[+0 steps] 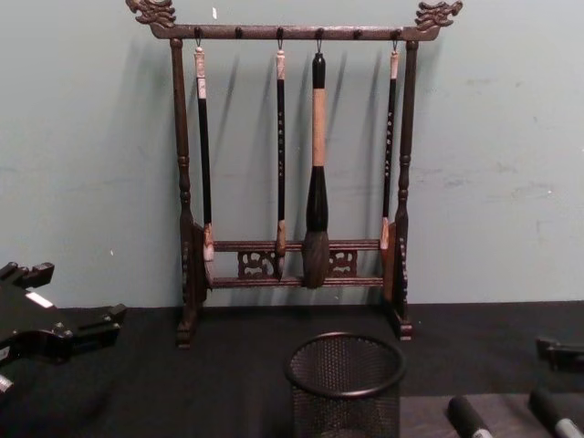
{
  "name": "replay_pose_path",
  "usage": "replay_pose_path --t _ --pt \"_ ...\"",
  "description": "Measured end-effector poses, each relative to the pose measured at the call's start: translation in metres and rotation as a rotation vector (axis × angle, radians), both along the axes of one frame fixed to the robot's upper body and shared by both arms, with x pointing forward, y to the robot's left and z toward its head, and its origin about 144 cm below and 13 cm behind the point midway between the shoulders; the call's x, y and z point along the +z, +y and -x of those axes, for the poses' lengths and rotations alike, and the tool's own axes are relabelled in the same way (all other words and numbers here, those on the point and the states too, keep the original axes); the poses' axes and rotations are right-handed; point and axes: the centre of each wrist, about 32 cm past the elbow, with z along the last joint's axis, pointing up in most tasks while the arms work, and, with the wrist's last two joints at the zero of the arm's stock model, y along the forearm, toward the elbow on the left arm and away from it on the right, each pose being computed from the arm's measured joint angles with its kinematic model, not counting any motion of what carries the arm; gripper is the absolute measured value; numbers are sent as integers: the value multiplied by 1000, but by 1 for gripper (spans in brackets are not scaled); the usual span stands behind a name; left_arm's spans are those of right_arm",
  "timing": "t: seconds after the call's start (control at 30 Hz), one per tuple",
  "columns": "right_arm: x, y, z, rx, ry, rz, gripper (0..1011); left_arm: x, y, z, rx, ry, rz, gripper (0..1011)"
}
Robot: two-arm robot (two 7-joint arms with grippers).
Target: Pick up the water-based marker from the table and place it into the pen holder.
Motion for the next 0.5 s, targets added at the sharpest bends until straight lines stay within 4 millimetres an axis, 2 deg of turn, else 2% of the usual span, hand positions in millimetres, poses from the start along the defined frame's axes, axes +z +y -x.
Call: replay_pose_path --t 0.5 --pt "-5 11 6 -12 178 12 1002 0 0 0 0 0 0 1001"
